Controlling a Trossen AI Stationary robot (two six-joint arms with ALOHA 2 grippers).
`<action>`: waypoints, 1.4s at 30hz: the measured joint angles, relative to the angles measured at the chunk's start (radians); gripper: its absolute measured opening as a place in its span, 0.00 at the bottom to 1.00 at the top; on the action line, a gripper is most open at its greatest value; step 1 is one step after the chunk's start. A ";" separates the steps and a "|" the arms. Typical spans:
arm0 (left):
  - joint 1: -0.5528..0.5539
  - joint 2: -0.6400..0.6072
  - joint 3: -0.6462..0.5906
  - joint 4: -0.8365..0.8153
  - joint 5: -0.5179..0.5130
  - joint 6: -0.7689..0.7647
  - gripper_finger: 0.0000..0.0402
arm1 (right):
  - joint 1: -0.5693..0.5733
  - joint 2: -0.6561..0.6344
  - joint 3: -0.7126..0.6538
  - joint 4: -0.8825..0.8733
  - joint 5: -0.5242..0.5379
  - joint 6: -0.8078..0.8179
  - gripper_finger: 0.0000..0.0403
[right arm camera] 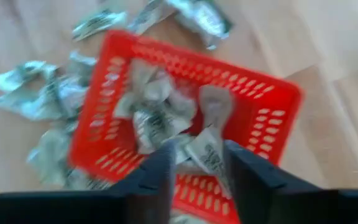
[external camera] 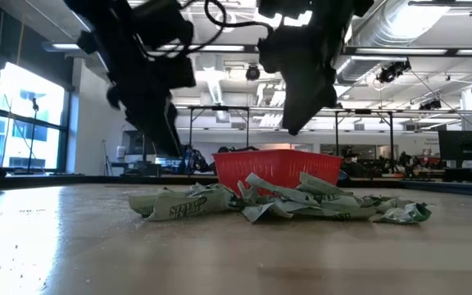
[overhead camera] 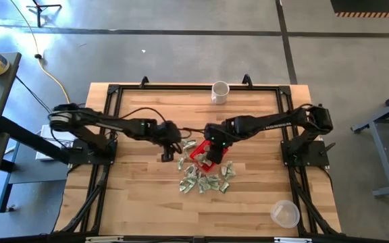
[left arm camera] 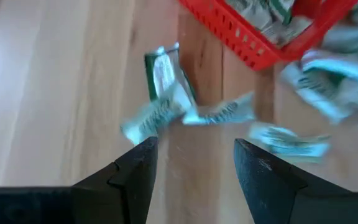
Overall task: Pick and place items into bin
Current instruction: Put the white stevia packet into the red bin
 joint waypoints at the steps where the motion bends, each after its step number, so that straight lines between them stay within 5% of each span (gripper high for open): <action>1: 0.008 0.024 0.000 0.023 0.006 0.058 0.61 | 0.006 -0.008 0.000 -0.018 0.009 -0.003 0.39; 8: 0.075 0.150 0.002 0.153 0.031 0.422 0.61 | 0.104 -0.142 0.001 -0.234 0.197 0.008 0.64; 16: 0.173 0.278 0.058 0.163 0.154 0.507 0.57 | 0.182 -0.263 -0.001 -0.377 0.305 0.162 0.68; 22: 0.173 0.306 0.153 0.040 0.176 0.506 0.26 | 0.204 -0.300 -0.057 -0.411 0.330 0.178 0.66; 26: 0.170 0.307 0.247 -0.232 0.127 0.447 0.05 | 0.204 -0.353 -0.139 -0.418 0.328 0.199 0.66; 32: 0.148 0.256 0.463 -0.461 0.218 0.288 0.09 | 0.204 -0.505 -0.267 -0.387 0.344 0.287 0.66; 37: 0.103 0.254 0.617 -0.226 0.484 0.133 0.05 | 0.190 -0.634 -0.381 -0.280 0.287 0.333 0.66; 42: 0.026 0.360 0.629 -0.101 0.480 0.083 0.17 | 0.214 -0.646 -0.503 0.007 0.076 0.305 0.66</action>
